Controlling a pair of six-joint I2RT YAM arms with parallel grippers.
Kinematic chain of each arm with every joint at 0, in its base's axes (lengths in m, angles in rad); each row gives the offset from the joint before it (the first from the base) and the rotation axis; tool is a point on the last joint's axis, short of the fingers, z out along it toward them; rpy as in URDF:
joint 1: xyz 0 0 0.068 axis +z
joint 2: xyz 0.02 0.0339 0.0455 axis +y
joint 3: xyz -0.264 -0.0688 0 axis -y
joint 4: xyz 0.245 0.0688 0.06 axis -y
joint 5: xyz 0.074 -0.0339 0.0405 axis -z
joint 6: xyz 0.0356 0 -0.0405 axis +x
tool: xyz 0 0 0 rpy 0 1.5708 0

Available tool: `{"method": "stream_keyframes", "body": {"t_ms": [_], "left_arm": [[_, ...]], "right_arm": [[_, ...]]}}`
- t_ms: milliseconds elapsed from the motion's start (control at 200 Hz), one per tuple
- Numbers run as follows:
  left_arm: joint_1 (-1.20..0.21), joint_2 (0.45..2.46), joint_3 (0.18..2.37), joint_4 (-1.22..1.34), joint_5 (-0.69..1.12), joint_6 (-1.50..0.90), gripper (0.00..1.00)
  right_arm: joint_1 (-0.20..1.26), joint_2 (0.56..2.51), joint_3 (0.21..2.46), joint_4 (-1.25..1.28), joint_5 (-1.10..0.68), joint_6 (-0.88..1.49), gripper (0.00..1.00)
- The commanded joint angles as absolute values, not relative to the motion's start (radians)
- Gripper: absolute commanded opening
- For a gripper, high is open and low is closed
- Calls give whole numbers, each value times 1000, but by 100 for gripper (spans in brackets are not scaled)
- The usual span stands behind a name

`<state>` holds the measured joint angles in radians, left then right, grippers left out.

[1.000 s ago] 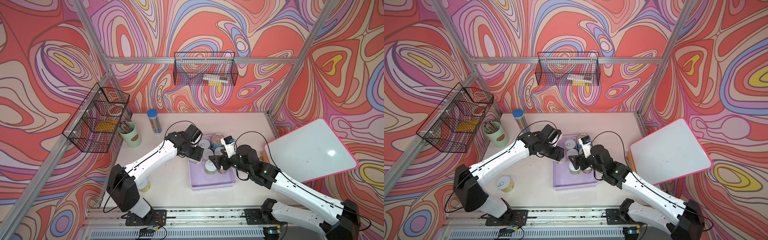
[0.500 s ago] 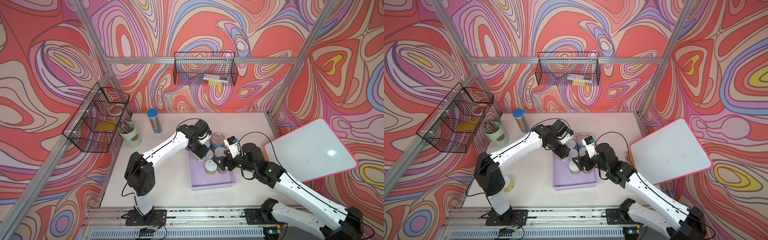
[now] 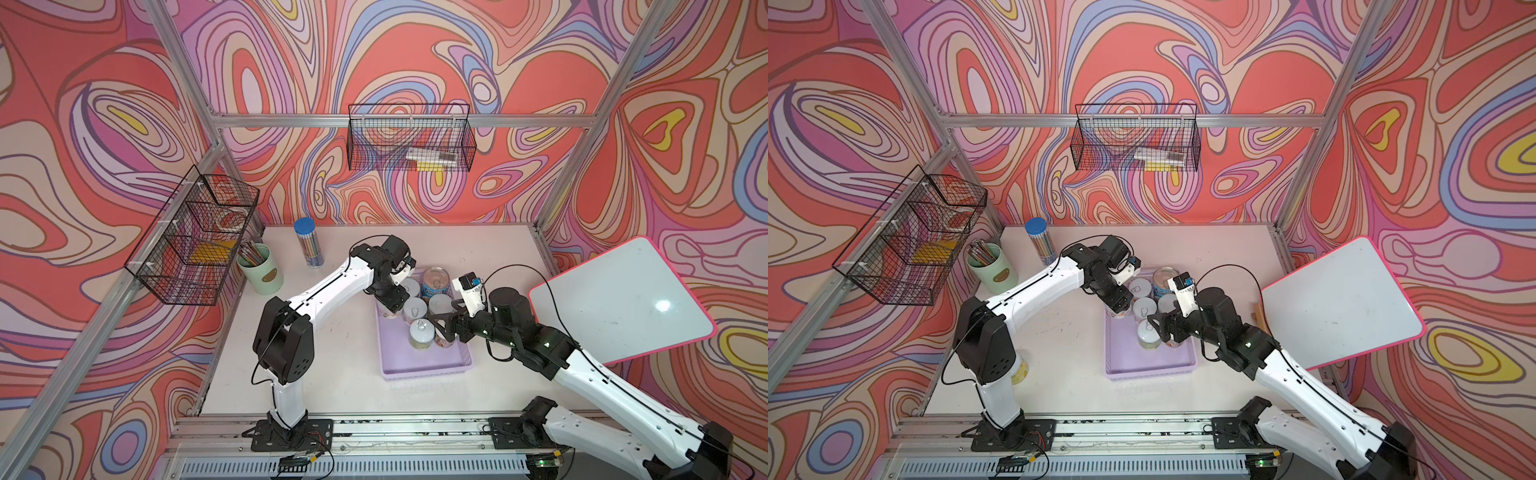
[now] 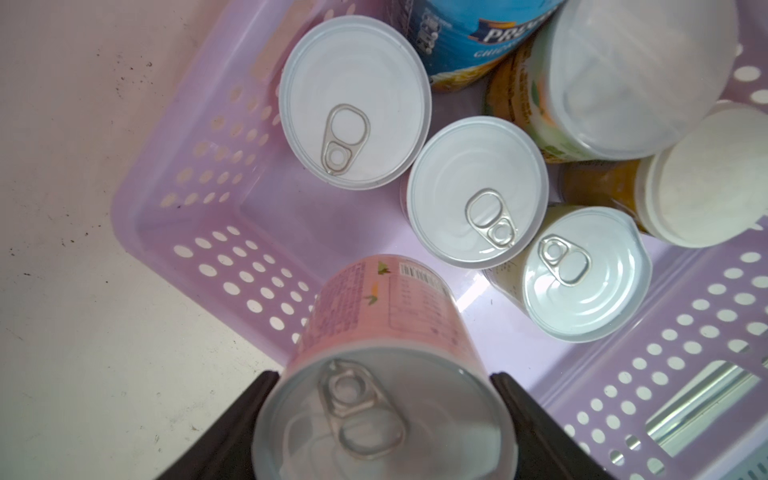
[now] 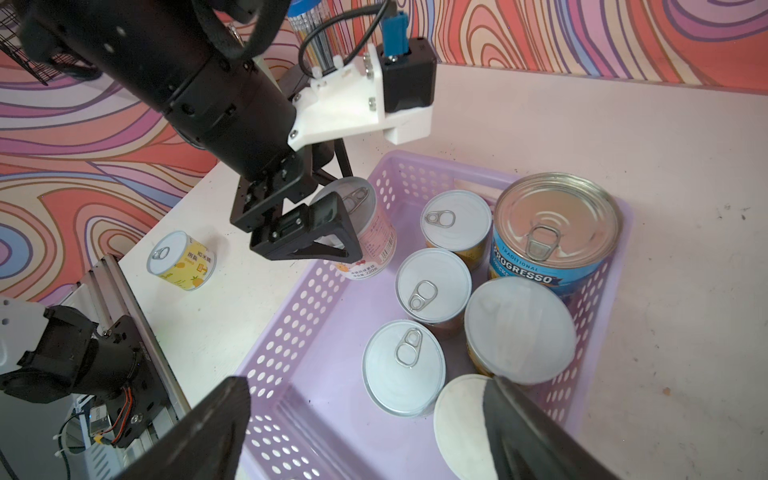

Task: Put the canned food in the basket
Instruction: Place the canned food in the basket.

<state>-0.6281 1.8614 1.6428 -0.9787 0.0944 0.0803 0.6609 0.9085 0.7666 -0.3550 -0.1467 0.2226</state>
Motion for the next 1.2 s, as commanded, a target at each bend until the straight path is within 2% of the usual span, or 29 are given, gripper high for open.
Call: {"method": "stream_keyframes", "body": {"t_ms": [0, 471, 1197], "left_arm": [[-619, 1890, 1665, -942, 106, 100, 66], [-598, 1957, 1687, -897, 83, 85, 65], [-595, 2035, 1725, -820, -90, 89, 65]], "right_arm": [[655, 896, 764, -369, -131, 227, 89], [655, 922, 738, -268, -119, 266, 89], [655, 992, 767, -190, -134, 277, 89]]}}
